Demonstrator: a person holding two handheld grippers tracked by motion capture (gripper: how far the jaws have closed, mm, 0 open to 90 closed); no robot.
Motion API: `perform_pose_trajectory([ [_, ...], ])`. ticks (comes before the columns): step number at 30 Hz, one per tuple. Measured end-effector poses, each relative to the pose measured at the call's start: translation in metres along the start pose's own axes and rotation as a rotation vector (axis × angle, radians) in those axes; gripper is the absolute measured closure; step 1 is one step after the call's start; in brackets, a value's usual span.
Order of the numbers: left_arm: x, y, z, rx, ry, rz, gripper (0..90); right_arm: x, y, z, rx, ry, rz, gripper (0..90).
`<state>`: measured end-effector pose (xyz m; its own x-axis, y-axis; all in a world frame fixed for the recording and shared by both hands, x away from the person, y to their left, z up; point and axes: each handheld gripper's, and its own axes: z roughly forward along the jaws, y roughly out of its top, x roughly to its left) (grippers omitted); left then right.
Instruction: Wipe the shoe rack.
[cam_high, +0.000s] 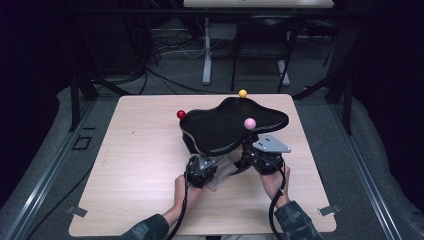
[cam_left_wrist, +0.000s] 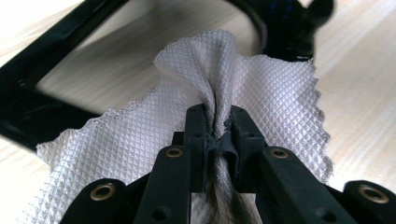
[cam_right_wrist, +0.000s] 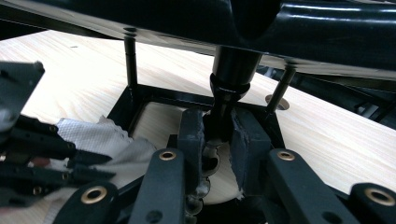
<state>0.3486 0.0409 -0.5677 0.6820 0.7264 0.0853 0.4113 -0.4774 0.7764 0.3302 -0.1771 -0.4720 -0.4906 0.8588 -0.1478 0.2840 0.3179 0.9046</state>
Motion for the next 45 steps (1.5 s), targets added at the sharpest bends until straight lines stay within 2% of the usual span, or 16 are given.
perform_pose_trajectory([
  [4,-0.007,0.003,0.002,0.005,0.012,0.017,79.3,0.000,0.000,0.000,0.000,-0.001,0.001,75.1],
  [5,-0.009,0.003,0.004,-0.015,-0.004,0.005,79.3,0.000,0.000,0.000,0.000,-0.001,0.001,75.0],
  [6,-0.007,0.005,0.005,0.004,-0.031,0.054,79.3,0.000,0.000,0.000,0.000,-0.001,0.002,75.0],
  [7,-0.007,0.007,0.007,-0.011,-0.053,0.065,79.3,0.000,0.000,0.000,0.000,-0.001,0.002,75.1],
  [9,-0.012,0.007,0.007,-0.007,-0.037,0.039,79.3,0.000,0.000,0.000,0.000,-0.002,0.002,75.1],
  [13,-0.014,0.010,0.007,0.002,-0.044,0.079,79.2,0.000,0.000,0.000,-0.001,-0.004,0.002,75.1],
  [17,-0.022,0.011,0.011,-0.014,-0.040,0.054,79.2,0.000,0.000,0.000,0.003,0.009,0.000,75.1],
  [19,-0.024,0.014,0.013,0.000,-0.058,0.092,79.1,0.000,0.000,0.000,0.002,0.007,0.000,75.0],
  [23,-0.031,0.019,0.015,-0.016,-0.046,0.056,79.1,0.000,0.000,0.000,-0.002,-0.003,0.001,75.1],
  [27,-0.035,0.021,0.018,-0.015,-0.058,0.064,79.2,0.000,0.000,0.000,-0.002,-0.003,0.001,75.1],
  [28,-0.038,0.021,0.019,-0.026,-0.072,0.036,79.2,0.000,0.000,0.000,-0.002,-0.003,0.001,75.1],
  [34,-0.025,0.018,0.012,0.001,-0.053,0.088,79.2,0.000,0.000,0.000,-0.002,-0.003,0.000,75.1],
  [35,-0.024,0.015,0.011,-0.021,-0.047,0.056,79.2,0.000,0.000,0.000,-0.002,-0.004,-0.001,75.1],
  [41,-0.002,0.004,0.004,0.006,-0.008,0.055,79.2,0.000,0.000,0.000,-0.004,0.003,-0.001,75.1],
  [42,-0.001,0.002,0.002,0.007,0.039,0.026,79.2,0.000,0.000,0.000,-0.004,0.003,-0.002,75.1],
  [45,0.009,-0.004,0.002,0.008,0.033,-0.002,79.2,0.000,0.000,0.000,-0.004,0.002,-0.003,75.1],
])
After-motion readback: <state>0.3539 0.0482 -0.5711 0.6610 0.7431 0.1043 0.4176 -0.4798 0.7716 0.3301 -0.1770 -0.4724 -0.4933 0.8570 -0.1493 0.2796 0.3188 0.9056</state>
